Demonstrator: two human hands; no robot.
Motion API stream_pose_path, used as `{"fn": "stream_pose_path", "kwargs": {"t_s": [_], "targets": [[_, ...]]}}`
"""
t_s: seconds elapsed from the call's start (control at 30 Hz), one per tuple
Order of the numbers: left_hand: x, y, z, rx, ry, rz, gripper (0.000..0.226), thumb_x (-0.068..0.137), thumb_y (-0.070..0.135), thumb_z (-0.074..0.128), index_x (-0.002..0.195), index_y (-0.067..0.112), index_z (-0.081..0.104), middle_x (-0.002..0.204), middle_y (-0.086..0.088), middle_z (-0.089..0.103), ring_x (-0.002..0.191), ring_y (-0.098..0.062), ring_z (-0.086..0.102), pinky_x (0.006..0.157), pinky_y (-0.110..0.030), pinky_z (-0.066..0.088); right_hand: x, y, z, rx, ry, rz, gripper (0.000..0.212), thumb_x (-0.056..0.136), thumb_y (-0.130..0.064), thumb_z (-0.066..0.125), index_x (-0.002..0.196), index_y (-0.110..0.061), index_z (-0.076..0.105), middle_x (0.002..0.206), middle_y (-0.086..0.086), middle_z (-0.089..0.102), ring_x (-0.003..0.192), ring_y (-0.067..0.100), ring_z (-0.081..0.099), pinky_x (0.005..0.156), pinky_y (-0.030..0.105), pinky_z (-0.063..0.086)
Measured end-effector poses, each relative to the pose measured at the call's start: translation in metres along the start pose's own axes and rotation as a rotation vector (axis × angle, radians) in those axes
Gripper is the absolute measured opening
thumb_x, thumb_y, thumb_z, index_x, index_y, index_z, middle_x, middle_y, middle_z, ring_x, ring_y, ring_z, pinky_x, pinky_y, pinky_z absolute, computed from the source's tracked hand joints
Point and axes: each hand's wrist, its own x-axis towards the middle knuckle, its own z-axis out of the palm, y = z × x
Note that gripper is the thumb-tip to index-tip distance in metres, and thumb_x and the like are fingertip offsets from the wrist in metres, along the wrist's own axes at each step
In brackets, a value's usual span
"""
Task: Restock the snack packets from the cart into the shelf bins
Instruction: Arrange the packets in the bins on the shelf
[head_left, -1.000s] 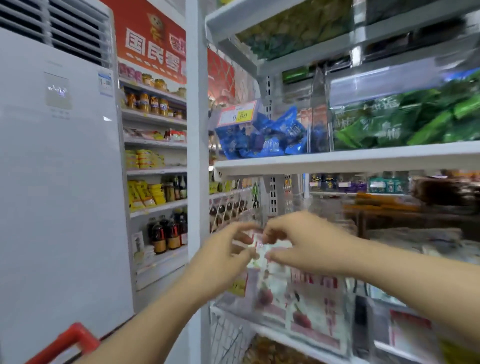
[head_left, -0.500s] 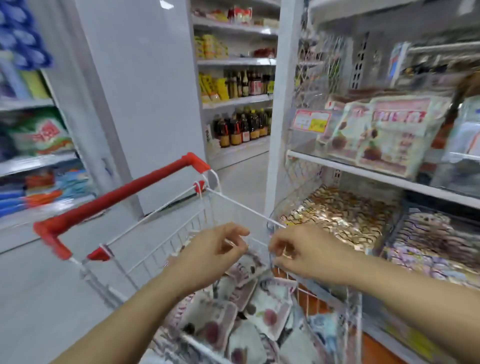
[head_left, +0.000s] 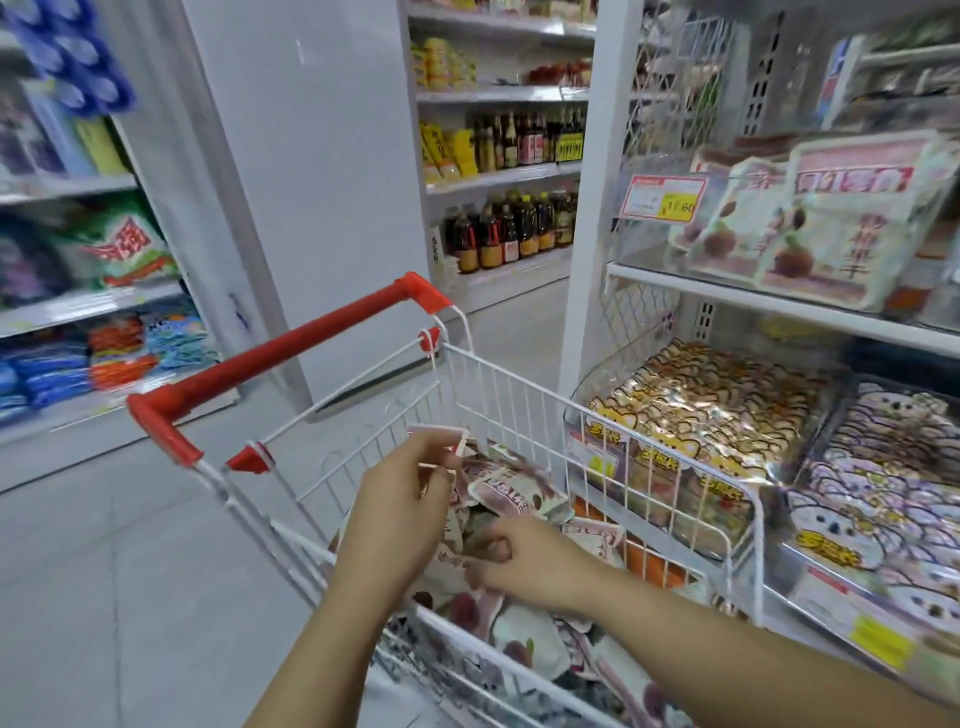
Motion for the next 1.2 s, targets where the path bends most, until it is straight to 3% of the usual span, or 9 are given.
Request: {"fn": "stream_pose_path", "kwargs": {"t_s": [0.13, 0.27, 0.37, 0.47, 0.57, 0.7, 0.8, 0.93, 1.2], "targets": [[-0.005, 0.006, -0.002, -0.006, 0.033, 0.009, 0.031, 0.098, 0.015, 0.056, 0.109, 0.042, 0.067, 0.093, 0.025, 0.069, 0.084, 0.008, 0.064, 0.071, -0.02, 0.053, -0.002, -0.003, -0.012, 0.142, -0.033, 0.059, 0.014, 0.086, -0.035, 0.075, 0.074, -0.029, 0.071, 0.077, -0.007, 0.068, 0.072, -0.006, 0.057, 0.074, 0.027, 0.044], [-0.002, 0.006, -0.004, -0.09, 0.054, -0.045, 0.03, 0.098, 0.017, 0.058, 0.109, 0.045, 0.061, 0.11, 0.023, 0.066, 0.097, 0.01, 0.061, 0.082, -0.014, 0.052, -0.025, -0.002, -0.049, 0.317, 0.122, 0.091, 0.009, 0.085, -0.024, 0.079, 0.087, -0.02, 0.072, 0.083, -0.002, 0.071, 0.069, 0.008, 0.065, 0.067, 0.021, 0.05], [0.006, 0.01, -0.004, -0.218, 0.049, -0.183, 0.045, 0.097, 0.037, 0.061, 0.14, 0.037, 0.05, 0.136, 0.017, 0.055, 0.119, -0.004, 0.056, 0.1, -0.042, 0.052, -0.033, -0.009, -0.069, 0.48, 0.346, 0.028, 0.011, 0.086, -0.021, 0.076, 0.093, -0.014, 0.073, 0.094, 0.013, 0.075, 0.088, 0.031, 0.072, 0.086, 0.044, 0.059], [0.015, 0.022, 0.0, -0.433, -0.144, -0.322, 0.064, 0.092, 0.048, 0.066, 0.149, 0.03, 0.042, 0.131, 0.011, 0.064, 0.111, -0.011, 0.067, 0.1, -0.042, 0.051, -0.029, -0.022, -0.079, 0.644, 0.441, -0.05, 0.015, 0.086, -0.024, 0.077, 0.093, -0.012, 0.073, 0.097, 0.021, 0.073, 0.096, 0.043, 0.069, 0.095, 0.058, 0.053], [0.024, 0.032, 0.006, -0.63, -0.222, -0.334, 0.033, 0.096, 0.03, 0.066, 0.126, 0.018, 0.062, 0.11, 0.0, 0.077, 0.096, -0.019, 0.075, 0.09, -0.041, 0.058, -0.019, -0.033, -0.079, 0.717, 0.433, -0.085, 0.008, 0.09, -0.018, 0.071, 0.097, -0.013, 0.072, 0.094, 0.013, 0.076, 0.091, 0.032, 0.073, 0.086, 0.045, 0.059], [0.034, 0.021, 0.001, -0.646, 0.062, -0.337, 0.015, 0.096, 0.034, 0.066, 0.108, 0.025, 0.067, 0.092, 0.01, 0.078, 0.08, -0.012, 0.074, 0.07, -0.036, 0.055, 0.003, -0.026, -0.08, 0.708, 0.456, -0.037, 0.015, 0.098, -0.019, 0.061, 0.108, -0.011, 0.069, 0.093, 0.008, 0.073, 0.077, 0.017, 0.071, 0.071, 0.026, 0.059], [0.042, 0.011, -0.009, -0.76, 0.2, -0.363, 0.012, 0.098, 0.03, 0.063, 0.108, 0.026, 0.066, 0.092, 0.01, 0.078, 0.082, -0.014, 0.076, 0.07, -0.041, 0.059, 0.025, -0.023, -0.066, 0.402, 0.283, 0.087, 0.021, 0.095, -0.025, 0.066, 0.116, -0.021, 0.065, 0.09, 0.004, 0.074, 0.076, 0.018, 0.07, 0.067, 0.03, 0.056], [0.04, 0.003, -0.019, -0.728, 0.215, -0.333, 0.01, 0.099, 0.026, 0.062, 0.105, 0.02, 0.065, 0.078, 0.012, 0.075, 0.066, 0.002, 0.071, 0.047, -0.013, 0.049, 0.06, -0.034, -0.031, 0.331, 0.195, 0.165, 0.024, 0.09, -0.04, 0.07, 0.106, -0.022, 0.068, 0.072, -0.001, 0.07, 0.062, 0.017, 0.063, 0.062, 0.038, 0.056], [0.033, -0.01, -0.042, -0.57, 0.316, -0.257, 0.013, 0.097, 0.027, 0.064, 0.109, 0.032, 0.064, 0.094, 0.013, 0.073, 0.072, 0.001, 0.072, 0.067, -0.024, 0.055, 0.076, -0.034, -0.025, 0.545, 0.361, 0.145, 0.021, 0.095, -0.023, 0.067, 0.077, -0.012, 0.064, 0.068, 0.001, 0.069, 0.05, 0.007, 0.058, 0.048, 0.019, 0.044]]}}
